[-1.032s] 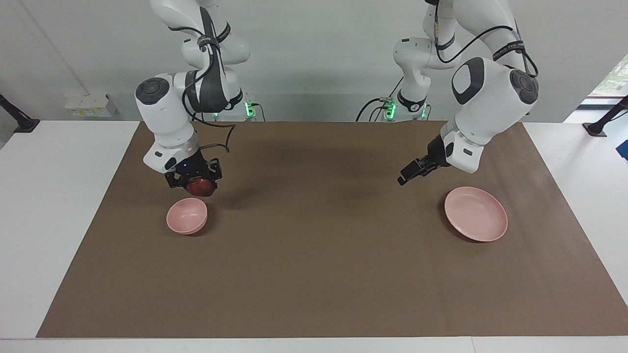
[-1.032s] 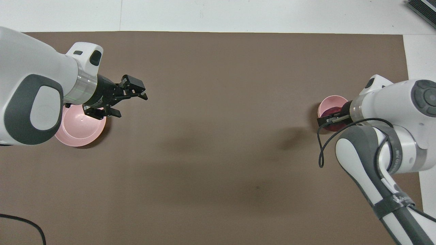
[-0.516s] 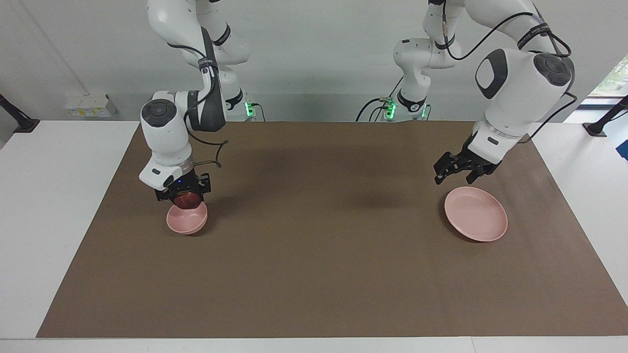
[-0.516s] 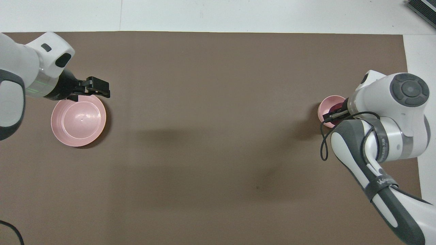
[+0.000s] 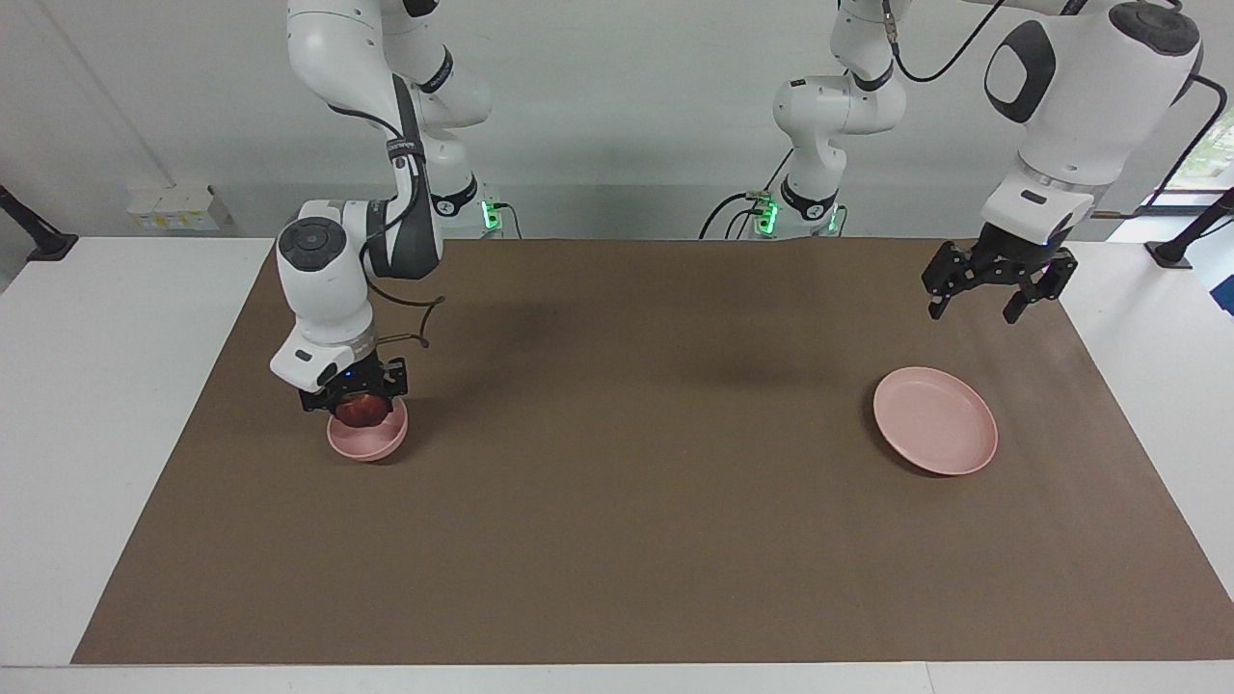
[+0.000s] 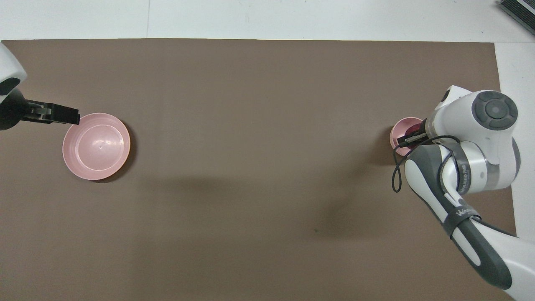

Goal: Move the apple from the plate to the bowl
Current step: 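Lower the apple into the small pink bowl and open the right gripper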

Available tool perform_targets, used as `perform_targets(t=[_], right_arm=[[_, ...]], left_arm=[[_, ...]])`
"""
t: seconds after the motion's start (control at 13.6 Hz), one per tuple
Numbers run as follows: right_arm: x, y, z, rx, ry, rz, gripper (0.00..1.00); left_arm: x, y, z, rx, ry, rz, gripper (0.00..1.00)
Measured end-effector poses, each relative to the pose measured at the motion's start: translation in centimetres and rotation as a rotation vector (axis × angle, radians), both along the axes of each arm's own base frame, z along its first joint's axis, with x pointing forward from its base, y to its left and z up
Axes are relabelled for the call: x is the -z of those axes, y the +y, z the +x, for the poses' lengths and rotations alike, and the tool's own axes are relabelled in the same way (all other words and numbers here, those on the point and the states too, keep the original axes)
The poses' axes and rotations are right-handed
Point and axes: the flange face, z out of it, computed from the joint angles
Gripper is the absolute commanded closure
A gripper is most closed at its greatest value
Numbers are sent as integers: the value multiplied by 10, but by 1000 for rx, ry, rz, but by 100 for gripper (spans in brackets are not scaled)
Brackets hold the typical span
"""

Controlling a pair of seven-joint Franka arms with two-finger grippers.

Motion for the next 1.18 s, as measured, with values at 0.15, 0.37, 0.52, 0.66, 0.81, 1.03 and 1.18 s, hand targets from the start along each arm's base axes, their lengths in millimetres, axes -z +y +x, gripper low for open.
perform_targets(t=[0.15, 0.37, 0.52, 0.66, 0.81, 1.03, 1.18], right_arm=[[7, -3, 2, 1, -5, 0, 63], [19, -2, 4, -1, 3, 0, 25], [20, -2, 4, -1, 4, 0, 0], [20, -4, 4, 3, 4, 0, 0], [23, -10, 4, 12, 8, 0, 0], [20, -11, 7, 17, 3, 2, 0], [6, -10, 10, 35, 3, 16, 0]], left_arm=[[-17, 2, -14, 2, 43, 8, 0], [-31, 3, -23, 2, 95, 12, 0], [-29, 4, -25, 1, 110, 13, 0], [-27, 4, -27, 1, 133, 15, 0], [-27, 4, -27, 1, 136, 15, 0], [-27, 4, -27, 1, 136, 15, 0], [-27, 4, -27, 1, 137, 15, 0]])
